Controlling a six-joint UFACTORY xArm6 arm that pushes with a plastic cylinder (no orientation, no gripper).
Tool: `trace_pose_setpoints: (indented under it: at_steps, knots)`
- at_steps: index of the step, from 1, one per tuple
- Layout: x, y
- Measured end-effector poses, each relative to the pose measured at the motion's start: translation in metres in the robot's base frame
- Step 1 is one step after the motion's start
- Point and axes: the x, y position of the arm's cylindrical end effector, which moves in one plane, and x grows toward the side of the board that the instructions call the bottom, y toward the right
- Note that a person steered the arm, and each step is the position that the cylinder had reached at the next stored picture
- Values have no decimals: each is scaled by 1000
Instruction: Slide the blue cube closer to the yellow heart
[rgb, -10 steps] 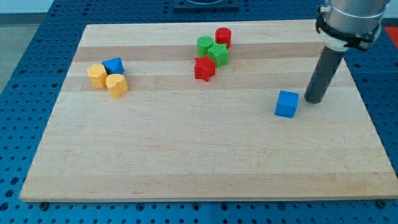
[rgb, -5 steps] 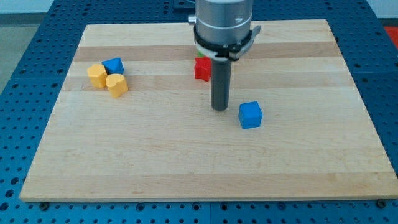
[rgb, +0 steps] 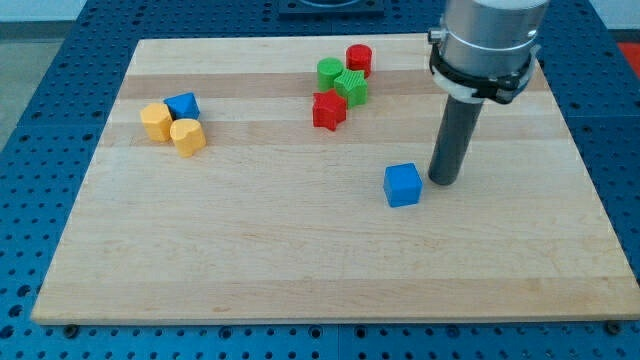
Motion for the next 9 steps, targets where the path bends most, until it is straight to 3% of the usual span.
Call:
trace_pose_setpoints:
  at_steps: [4,5,7,9]
  knots:
    - [5,-114]
    - [-1,-81]
    - [61,-83]
    - [58,-163]
